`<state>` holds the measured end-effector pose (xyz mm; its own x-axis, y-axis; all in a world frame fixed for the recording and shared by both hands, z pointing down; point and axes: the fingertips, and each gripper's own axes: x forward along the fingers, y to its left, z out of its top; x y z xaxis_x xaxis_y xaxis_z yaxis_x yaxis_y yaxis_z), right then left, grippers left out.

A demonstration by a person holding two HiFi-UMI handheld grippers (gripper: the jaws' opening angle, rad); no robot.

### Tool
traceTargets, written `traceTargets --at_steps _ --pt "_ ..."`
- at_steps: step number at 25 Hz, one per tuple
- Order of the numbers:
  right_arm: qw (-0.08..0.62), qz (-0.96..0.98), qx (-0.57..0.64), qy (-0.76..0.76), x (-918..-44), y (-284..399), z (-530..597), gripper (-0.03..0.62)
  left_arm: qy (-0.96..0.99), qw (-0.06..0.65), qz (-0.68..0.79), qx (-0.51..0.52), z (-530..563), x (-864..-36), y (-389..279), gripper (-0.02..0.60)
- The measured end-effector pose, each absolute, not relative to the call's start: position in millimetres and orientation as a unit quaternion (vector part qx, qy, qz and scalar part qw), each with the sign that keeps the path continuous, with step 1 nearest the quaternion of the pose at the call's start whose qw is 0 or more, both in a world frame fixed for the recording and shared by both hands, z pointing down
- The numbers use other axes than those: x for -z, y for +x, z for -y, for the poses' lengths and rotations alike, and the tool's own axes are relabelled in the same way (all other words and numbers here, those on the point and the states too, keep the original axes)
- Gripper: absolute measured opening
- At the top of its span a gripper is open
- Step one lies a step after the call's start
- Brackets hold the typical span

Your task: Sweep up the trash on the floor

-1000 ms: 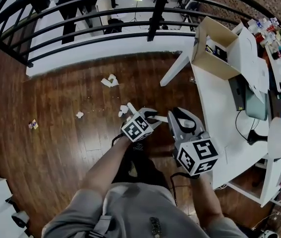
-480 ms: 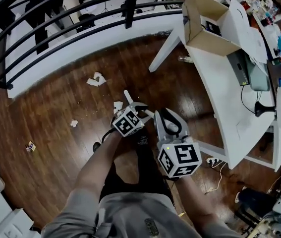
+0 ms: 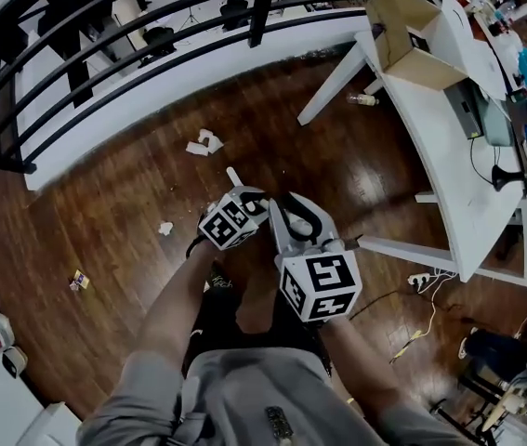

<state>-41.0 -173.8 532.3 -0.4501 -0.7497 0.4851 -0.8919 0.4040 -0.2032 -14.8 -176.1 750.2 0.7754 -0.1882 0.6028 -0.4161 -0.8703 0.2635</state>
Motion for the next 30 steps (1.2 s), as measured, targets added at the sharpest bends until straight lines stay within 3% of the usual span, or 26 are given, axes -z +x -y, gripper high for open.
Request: traceTargets --at_steps 10,16,23,30 --pt "0.173 0.861 -0.231 0.419 -528 -177 173 0.064 0.9 0.224 0.236 -0.29 173 -745 -162 0.149" --pt "0.174 0.88 -0.242 0.369 -524 -213 178 0.063 0.883 0.236 0.29 -0.282 175 -737 -214 0.15" --pt "0.155 0.882 -0.259 0.362 -509 -170 235 0.063 0.887 0.21 0.305 -0.276 221 -719 -193 0.147" --pt "0.145 0.869 -0.253 0.399 -480 -66 334 0.06 0.908 0.215 0.269 -0.237 307 -693 -81 0.143"
